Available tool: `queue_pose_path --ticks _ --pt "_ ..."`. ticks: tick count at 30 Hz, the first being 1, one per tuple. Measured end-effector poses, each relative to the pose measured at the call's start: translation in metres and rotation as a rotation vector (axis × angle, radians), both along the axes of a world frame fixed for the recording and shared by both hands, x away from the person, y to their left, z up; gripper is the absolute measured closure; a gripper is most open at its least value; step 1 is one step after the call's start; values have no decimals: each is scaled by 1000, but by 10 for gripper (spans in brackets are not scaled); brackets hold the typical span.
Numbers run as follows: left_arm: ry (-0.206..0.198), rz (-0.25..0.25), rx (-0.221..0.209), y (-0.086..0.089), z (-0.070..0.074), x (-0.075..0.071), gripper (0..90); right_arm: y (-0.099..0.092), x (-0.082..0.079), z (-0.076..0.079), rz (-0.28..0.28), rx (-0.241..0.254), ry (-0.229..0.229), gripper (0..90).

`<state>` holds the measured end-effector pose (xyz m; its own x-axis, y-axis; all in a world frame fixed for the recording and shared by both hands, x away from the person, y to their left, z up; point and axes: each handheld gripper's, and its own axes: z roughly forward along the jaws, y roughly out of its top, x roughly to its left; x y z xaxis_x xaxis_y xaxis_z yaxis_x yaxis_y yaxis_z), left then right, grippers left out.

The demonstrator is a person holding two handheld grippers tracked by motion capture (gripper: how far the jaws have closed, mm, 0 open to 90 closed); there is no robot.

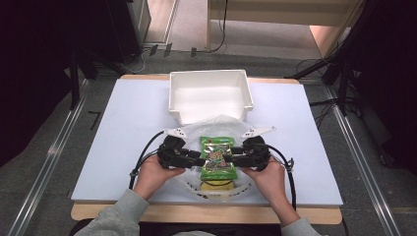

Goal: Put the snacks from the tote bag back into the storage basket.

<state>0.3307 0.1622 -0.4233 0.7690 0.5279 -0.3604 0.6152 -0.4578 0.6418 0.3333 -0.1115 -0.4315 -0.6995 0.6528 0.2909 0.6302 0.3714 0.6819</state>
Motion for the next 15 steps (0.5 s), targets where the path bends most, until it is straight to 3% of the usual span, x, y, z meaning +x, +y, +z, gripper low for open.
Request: queue_pose_path --ticks 4,15 --pt "-14 16 33 -3 -3 -1 677 1 0 -1 0 -7 -2 544" --pt "0 19 19 -9 -11 1 838 2 0 -6 4 -5 13 544"
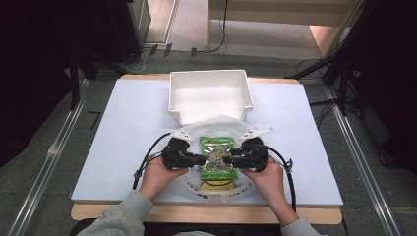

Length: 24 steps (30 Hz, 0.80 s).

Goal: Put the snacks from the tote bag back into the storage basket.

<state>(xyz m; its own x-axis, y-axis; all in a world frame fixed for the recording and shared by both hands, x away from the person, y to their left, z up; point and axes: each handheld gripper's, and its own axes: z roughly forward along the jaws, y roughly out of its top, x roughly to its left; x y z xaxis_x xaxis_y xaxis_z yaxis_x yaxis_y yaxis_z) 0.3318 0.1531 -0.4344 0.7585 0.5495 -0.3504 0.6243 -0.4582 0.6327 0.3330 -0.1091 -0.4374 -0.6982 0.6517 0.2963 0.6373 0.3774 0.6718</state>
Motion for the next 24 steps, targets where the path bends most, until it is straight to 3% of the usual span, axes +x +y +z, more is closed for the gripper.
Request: queue_pose_path --ticks 13,19,24 --pt "13 -9 4 -5 -8 3 860 1 1 -4 3 -6 11 544" --pt "18 -10 34 -6 -12 4 856 2 2 -5 1 -8 14 544" --pt "26 -9 33 -5 -14 6 856 0 2 -5 0 -8 13 544"
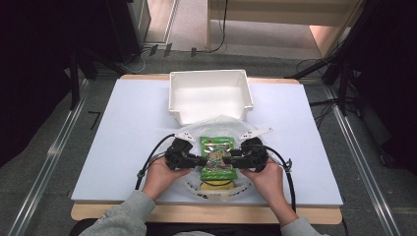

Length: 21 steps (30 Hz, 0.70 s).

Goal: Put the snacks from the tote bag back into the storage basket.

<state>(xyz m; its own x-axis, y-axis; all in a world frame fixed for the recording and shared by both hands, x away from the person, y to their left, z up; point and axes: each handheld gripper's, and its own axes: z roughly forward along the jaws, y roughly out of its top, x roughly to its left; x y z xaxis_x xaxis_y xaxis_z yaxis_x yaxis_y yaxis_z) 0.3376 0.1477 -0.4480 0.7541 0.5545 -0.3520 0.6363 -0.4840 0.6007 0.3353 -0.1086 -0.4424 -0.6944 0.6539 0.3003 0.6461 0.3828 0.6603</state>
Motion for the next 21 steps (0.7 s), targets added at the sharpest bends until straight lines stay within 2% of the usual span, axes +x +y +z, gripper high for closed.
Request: queue_pose_path --ticks 21 --pt "32 6 -12 9 -2 3 856 -2 1 3 -15 7 -8 535"
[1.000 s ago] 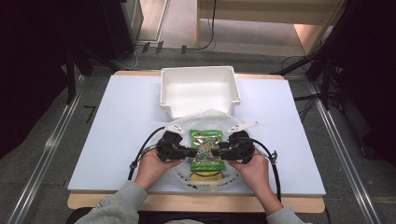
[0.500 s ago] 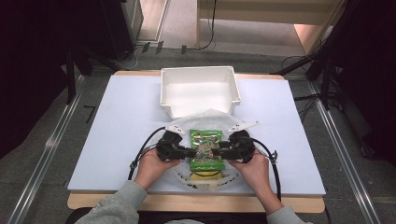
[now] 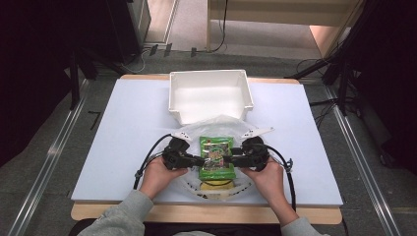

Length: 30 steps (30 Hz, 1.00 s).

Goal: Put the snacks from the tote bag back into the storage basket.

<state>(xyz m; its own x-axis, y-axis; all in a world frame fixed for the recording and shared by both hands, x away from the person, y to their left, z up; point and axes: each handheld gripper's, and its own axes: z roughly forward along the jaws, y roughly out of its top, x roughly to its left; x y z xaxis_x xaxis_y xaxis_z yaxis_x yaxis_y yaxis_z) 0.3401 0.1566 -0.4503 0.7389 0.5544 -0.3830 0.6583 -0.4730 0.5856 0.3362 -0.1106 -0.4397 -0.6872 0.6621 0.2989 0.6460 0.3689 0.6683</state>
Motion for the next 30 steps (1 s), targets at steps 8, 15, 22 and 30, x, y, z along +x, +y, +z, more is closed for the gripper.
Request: queue_pose_path --ticks 8,15,22,30 --pt "7 8 -2 1 0 0 864 1 0 1 -3 -3 -8 529" --pt "11 12 9 1 -1 1 870 0 0 1 -8 -4 -12 516" --pt "24 18 13 2 -2 1 865 1 0 2 -8 1 -6 504" --pt "41 29 -6 3 -6 3 869 6 1 2 -5 28 -3 460"
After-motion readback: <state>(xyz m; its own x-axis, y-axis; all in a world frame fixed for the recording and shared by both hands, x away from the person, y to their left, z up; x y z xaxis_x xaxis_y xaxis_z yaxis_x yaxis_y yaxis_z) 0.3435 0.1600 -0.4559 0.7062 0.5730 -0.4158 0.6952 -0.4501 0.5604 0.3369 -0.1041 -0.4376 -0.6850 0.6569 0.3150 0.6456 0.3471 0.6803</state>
